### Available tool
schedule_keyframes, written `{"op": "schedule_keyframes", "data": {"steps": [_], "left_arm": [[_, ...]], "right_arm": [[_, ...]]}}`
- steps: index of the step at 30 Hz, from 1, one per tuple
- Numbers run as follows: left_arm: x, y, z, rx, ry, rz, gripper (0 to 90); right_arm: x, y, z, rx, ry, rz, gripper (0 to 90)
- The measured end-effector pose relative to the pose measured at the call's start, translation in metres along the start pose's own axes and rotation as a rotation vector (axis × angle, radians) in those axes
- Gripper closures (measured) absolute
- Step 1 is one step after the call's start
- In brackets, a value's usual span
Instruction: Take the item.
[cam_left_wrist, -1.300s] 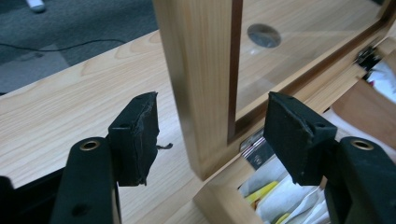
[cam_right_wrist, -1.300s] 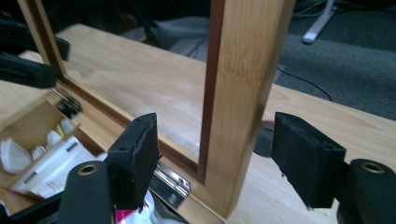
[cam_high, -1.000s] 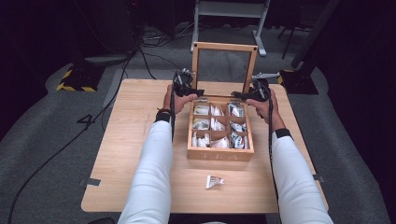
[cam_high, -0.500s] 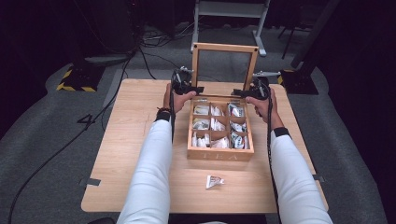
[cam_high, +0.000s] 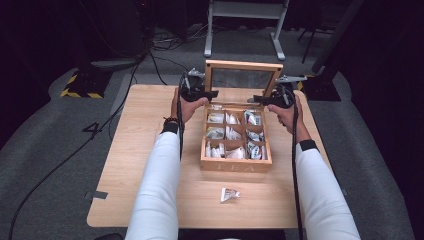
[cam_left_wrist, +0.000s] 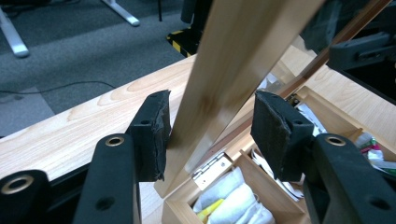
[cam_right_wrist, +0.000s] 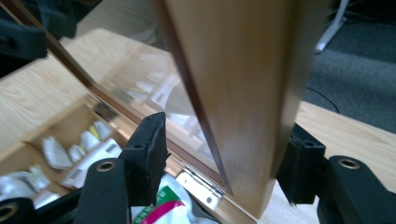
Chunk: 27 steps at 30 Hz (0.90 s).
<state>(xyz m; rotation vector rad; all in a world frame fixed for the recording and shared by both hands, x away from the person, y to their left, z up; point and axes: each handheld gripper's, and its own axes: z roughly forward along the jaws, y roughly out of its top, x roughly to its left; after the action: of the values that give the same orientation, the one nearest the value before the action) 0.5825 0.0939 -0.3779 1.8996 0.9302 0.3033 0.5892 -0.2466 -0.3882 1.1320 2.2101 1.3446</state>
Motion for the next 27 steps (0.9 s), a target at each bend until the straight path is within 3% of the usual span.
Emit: {"op": "schedule_keyframes", "data": {"steps": [5, 12, 18, 25, 27], "left_arm": [[-0.008, 0.004, -0.018, -0.083, -0.009, -0.030, 48.4], [-0.022, 0.016, -0.035, -0.082, 0.014, 0.034, 48.6], [-0.026, 0.016, -0.043, -0.079, 0.001, 0.058, 49.7], [-0.030, 0.017, -0.048, -0.081, 0.015, 0.063, 50.8], [-0.032, 0.016, -0.049, -0.077, 0.015, 0.071, 50.7]], "right_arm": [[0.008, 0.006, -0.016, -0.034, -0.020, -0.022, 44.3], [0.010, 0.004, -0.026, -0.048, -0.014, -0.031, 47.8], [0.013, 0.001, -0.032, -0.061, -0.022, -0.056, 49.4], [0.013, 0.001, -0.044, -0.111, 0.002, -0.027, 50.8], [0.016, 0.002, -0.047, -0.100, -0.009, -0.043, 51.9]]}}
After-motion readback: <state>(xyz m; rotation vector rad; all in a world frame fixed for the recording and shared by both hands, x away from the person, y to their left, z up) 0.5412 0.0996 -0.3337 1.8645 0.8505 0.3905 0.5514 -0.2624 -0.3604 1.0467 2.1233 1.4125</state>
